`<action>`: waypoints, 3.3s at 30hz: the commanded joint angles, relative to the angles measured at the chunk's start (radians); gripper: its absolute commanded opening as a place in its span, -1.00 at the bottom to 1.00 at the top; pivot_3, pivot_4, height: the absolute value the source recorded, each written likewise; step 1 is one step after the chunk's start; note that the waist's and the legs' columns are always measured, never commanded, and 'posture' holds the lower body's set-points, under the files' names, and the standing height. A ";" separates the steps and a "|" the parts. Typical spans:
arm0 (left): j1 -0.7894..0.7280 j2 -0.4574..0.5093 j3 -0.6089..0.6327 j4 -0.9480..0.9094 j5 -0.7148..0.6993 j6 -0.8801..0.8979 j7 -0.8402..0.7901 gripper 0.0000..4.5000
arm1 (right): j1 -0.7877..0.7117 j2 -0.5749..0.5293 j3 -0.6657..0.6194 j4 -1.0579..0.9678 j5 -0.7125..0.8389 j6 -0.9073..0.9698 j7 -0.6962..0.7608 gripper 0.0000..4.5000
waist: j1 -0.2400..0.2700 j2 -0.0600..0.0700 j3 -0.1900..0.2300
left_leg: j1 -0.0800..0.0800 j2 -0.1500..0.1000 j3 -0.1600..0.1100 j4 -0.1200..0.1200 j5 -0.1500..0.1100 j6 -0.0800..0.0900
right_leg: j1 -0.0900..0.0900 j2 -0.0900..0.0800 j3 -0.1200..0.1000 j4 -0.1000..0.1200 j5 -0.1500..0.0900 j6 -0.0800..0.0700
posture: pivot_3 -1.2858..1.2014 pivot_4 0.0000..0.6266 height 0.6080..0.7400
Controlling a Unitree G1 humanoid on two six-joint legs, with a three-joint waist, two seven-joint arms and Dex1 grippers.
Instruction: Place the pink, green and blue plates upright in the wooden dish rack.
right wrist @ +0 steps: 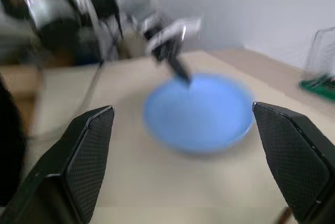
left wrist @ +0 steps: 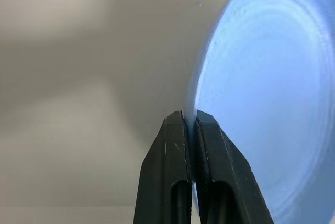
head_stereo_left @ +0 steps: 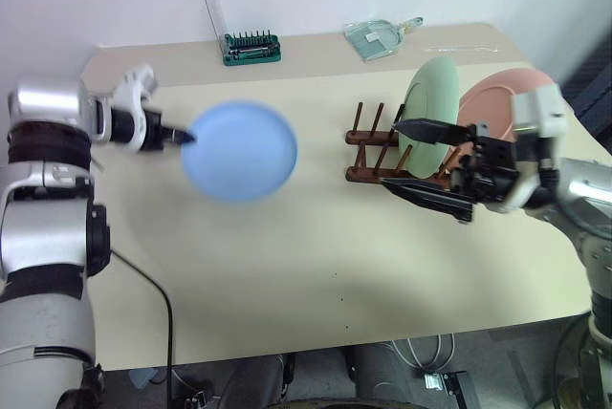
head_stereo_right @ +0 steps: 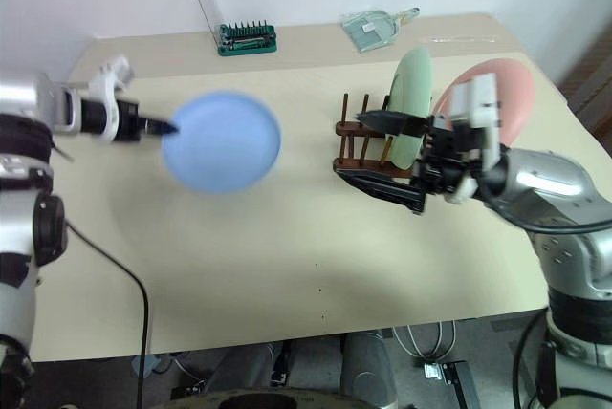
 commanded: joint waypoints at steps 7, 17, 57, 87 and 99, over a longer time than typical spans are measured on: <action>0.035 -0.260 0.496 -0.314 -0.262 -0.209 0.563 -0.97 | -0.293 0.078 0.270 0.183 -0.740 -0.631 -0.153 0.93 | -0.005 0.000 0.000 | 0.001 0.000 0.004 0.001 -0.001 -0.002 | -0.004 -0.002 -0.002 0.007 0.000 0.000 | 0.03 -0.52 1.00; 0.198 -0.556 0.508 -0.729 -0.439 -0.263 0.783 -0.97 | -0.438 0.184 0.434 0.478 -1.229 -0.824 -0.412 0.93 | -0.003 -0.002 -0.001 | 0.001 0.000 0.004 0.002 -0.001 -0.002 | -0.003 -0.002 -0.001 0.007 0.000 -0.001 | 0.03 -0.52 1.00; 0.324 -0.682 0.224 -0.856 -0.527 -0.423 0.870 -0.70 | -0.587 0.279 0.463 0.815 -1.405 -0.838 -0.598 -1.00 | -0.003 -0.002 -0.001 | 0.002 0.001 0.003 0.000 -0.001 -0.002 | -0.002 0.000 -0.001 0.002 0.000 -0.001 | 0.03 -0.52 1.00; 0.405 -0.242 0.057 -0.591 -0.374 -0.868 0.065 0.99 | -0.648 0.547 -0.205 0.460 0.145 -0.168 -0.545 -1.00 | -0.004 0.000 -0.002 | 0.001 0.003 0.000 -0.003 -0.001 -0.002 | 0.000 0.002 -0.004 -0.004 0.003 -0.005 | 0.03 -0.52 1.00; 0.447 -0.131 0.000 -0.628 -0.402 -0.841 -0.249 0.99 | -0.464 0.497 -0.314 0.255 0.890 0.247 -1.005 -1.00 | -0.009 0.004 -0.001 | 0.001 0.006 0.003 -0.004 -0.001 -0.002 | -0.003 0.003 -0.003 -0.004 0.003 -0.005 | 0.03 -0.52 1.00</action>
